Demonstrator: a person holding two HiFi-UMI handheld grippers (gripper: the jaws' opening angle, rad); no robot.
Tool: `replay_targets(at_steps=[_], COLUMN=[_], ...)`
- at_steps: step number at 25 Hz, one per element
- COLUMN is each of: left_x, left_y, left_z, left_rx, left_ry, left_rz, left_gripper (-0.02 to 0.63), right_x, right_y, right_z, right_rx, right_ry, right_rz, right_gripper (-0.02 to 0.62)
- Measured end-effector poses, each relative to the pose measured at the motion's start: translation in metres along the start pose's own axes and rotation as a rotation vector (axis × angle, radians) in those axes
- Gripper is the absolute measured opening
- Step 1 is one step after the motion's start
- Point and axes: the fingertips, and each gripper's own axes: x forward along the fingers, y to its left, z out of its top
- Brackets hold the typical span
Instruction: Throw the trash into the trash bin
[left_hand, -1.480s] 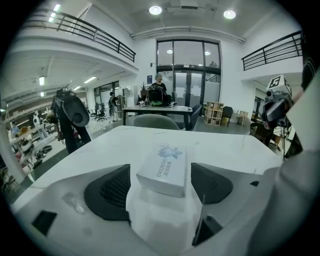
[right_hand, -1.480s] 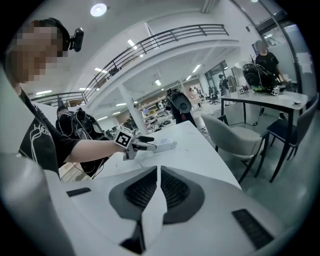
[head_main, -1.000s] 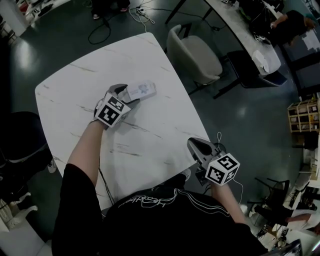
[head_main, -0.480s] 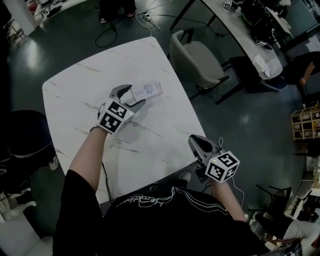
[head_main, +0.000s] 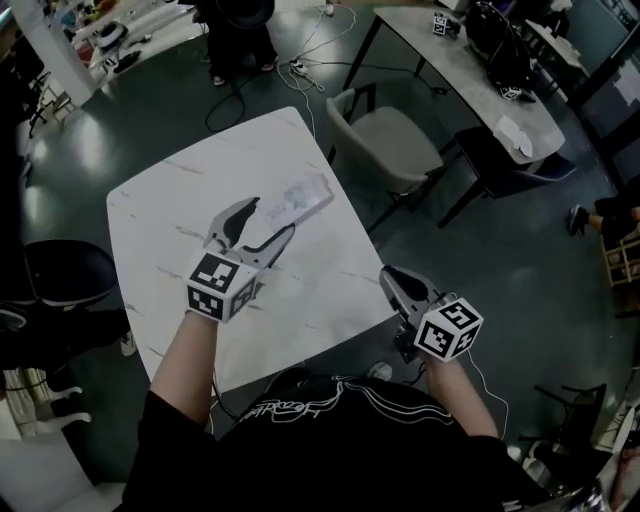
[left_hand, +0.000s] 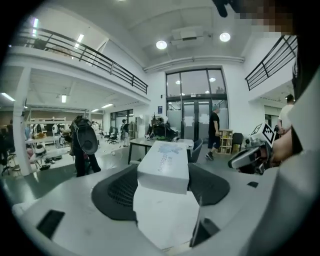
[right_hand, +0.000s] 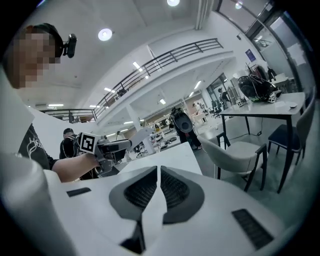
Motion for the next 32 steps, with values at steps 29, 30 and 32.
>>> replay_targets(at_steps=[29,30,32], left_x=[0.208,0.215,0.229], left_y=[-0.463,-0.481,-0.515], left_z=[0.019,0.011,-0.008], left_rx=[-0.085,-0.081,-0.073], left_ry=[0.118,0.141,0.182], left_rz=[-0.608,-0.637,-0.69], left_gripper=[0.308,0.308,0.308], right_x=[-0.39,-0.405,-0.43], right_y=[-0.206,-0.213,-0.226], right_z=[-0.059,-0.069,-0.092], right_rx=[0.24,0.265,0.313], right_ry=[-0.33,-0.339,-0.351], right_rz=[-0.483,-0.509,-0.553], right_gripper=[0.046,0.045,0.046])
